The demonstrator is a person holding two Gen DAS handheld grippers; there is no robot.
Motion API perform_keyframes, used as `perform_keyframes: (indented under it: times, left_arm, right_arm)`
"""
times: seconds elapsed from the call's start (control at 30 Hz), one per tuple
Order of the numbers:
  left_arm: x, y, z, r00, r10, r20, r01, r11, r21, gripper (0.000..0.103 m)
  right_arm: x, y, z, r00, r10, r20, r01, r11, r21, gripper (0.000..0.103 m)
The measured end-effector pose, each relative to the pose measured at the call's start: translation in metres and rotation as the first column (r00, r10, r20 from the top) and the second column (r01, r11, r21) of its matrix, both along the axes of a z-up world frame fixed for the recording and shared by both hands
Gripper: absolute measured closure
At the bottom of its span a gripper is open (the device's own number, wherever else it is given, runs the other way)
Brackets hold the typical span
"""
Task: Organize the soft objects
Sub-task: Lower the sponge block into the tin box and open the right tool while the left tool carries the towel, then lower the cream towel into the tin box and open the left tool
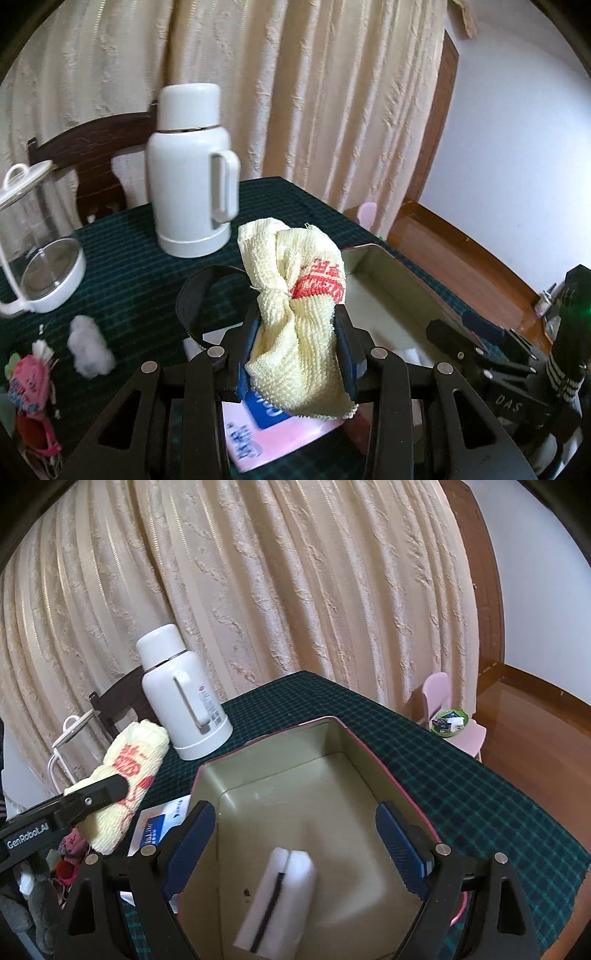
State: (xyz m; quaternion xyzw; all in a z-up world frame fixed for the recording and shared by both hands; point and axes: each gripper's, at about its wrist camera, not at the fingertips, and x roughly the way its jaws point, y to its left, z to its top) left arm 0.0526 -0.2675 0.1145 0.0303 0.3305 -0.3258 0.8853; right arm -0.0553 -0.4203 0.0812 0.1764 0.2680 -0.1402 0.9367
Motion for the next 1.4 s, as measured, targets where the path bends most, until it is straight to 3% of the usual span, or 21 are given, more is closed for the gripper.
perform_keyframes:
  times: [0.5,0.63,0.87,1.4]
  left_arm:
    - [0.003,-0.057,-0.017,0.993,-0.105,-0.047,0.106,0.994,0.015,0.062]
    - [0.007,-0.066,-0.024,0.993,-0.108,-0.055,0.109,0.994,0.017,0.037]
    - [0.013,-0.056,-0.026,0.994,-0.086,-0.067,0.085,0.996,-0.014,0.037]
    - [-0.005,-0.011,-0.005,1.000,0.002,0.008,-0.002,1.000,-0.017,0.033]
  right_arm:
    - [-0.012,-0.029,-0.005,0.998,-0.067,0.001,0.067,0.997,0.026,0.011]
    - [-0.013,-0.032,-0.006,0.997,-0.076,-0.001,0.076,0.997,0.026,0.011]
    - [-0.011,-0.031,-0.007,0.997,-0.073,-0.007,0.073,0.997,0.025,0.011]
    - [-0.013,-0.011,0.003,0.999,-0.047,0.017,0.047,0.999,0.004,0.011]
